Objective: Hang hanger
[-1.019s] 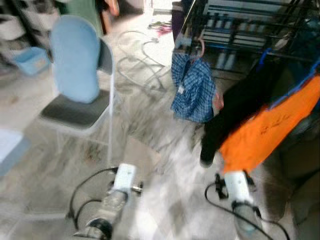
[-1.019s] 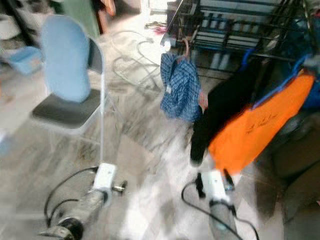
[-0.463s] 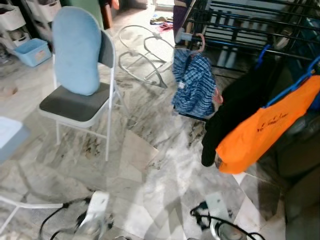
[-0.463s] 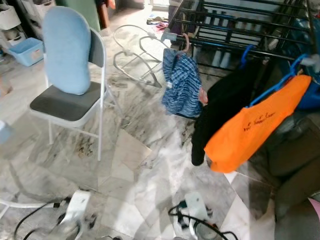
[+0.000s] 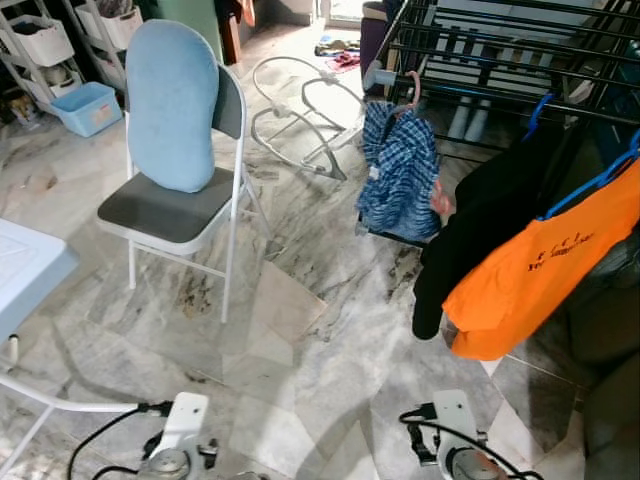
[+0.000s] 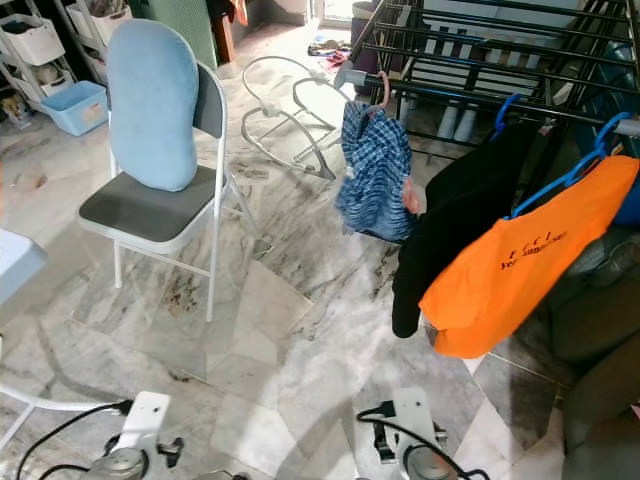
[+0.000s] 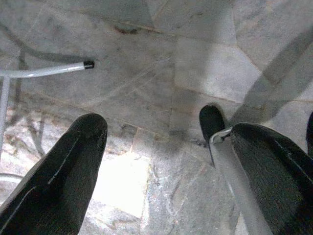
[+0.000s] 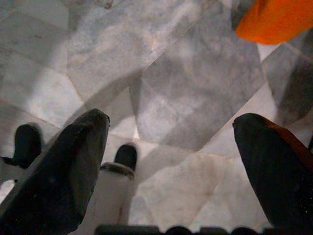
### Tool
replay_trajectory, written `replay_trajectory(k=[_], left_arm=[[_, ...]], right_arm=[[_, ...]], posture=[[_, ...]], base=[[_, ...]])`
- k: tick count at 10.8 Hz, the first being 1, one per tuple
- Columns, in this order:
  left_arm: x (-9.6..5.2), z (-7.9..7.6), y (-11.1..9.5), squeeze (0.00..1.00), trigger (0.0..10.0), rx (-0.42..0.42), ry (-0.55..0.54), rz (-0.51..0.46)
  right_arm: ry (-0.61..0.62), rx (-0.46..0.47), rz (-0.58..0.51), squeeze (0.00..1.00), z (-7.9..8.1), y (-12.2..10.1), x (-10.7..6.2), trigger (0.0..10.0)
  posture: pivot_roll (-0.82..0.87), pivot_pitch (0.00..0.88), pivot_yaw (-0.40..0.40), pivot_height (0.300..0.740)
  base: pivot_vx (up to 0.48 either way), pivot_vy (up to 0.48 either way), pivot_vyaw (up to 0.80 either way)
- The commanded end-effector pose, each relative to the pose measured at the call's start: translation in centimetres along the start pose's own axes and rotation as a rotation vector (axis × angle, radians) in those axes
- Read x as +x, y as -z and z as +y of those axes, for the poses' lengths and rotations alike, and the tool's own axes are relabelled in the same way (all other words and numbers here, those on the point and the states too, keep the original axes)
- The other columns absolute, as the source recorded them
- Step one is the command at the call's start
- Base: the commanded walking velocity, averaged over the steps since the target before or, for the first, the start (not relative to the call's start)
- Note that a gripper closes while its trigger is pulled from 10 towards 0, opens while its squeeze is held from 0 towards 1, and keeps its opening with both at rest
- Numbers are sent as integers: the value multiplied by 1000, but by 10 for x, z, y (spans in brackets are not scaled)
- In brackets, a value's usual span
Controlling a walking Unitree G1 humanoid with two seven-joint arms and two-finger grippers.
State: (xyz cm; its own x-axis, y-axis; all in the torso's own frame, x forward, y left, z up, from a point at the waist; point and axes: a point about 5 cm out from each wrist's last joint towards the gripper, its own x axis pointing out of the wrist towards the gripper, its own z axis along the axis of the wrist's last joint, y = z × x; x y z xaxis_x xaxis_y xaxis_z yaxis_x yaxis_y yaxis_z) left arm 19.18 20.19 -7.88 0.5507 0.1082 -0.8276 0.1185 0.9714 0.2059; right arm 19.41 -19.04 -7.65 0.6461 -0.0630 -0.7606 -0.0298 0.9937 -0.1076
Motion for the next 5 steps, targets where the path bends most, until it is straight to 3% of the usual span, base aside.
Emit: replay_trajectory(k=[1,5], left_arm=[[0,-4,-3,0,10000,38,29,-1],[0,-16,-2,0,10000,101,64,9]], right_arm=[[34,39,60,0,-8,15,-3,10000],[47,11,77,0,-13,21,-5,10000]], posture=[[-32,68,28,740],[-47,49,19,740]], base=[[0,0,0],[0,0,0]])
